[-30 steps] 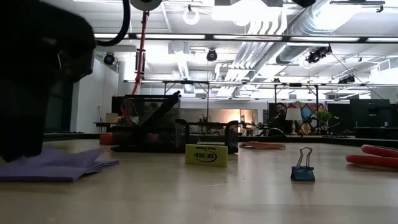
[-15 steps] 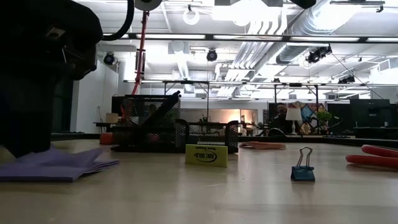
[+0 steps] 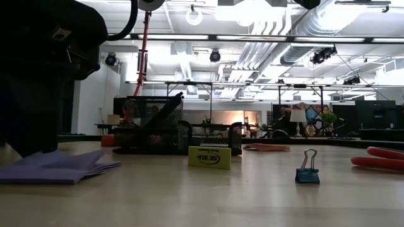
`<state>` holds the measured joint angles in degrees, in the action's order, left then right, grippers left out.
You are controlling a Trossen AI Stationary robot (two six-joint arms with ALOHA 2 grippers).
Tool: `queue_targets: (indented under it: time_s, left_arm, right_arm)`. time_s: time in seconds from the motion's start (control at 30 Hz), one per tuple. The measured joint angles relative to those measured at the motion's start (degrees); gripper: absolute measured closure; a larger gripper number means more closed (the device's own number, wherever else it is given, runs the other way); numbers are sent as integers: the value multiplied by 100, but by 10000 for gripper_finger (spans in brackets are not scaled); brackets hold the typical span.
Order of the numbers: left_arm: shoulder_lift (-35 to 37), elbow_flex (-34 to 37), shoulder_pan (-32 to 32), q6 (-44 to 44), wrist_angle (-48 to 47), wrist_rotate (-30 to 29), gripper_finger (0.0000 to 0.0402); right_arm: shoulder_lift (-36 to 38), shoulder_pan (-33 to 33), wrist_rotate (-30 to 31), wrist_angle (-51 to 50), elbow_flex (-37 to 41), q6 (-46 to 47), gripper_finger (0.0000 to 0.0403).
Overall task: Pick and place office supplies into organizer
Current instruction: Put the purple sticky note into the desk organizer
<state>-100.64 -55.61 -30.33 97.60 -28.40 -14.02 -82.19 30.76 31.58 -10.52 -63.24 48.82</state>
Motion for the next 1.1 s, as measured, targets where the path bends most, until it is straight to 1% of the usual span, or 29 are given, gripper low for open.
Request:
queue_targets:
  time_s: [0.93, 1.0, 1.1]
  left_arm:
    - [1, 0, 0, 22, 0, -68, 292]
    - [-50, -2, 0, 22, 44, -67, 295]
    - [-158, 2, 0, 26, 177, -6, 312]
  right_arm:
    - [0, 0, 19, 2, 0, -43, 265]
    - [0, 0, 19, 2, 0, -44, 265]
    - [0, 0, 20, 4, 0, -44, 265]
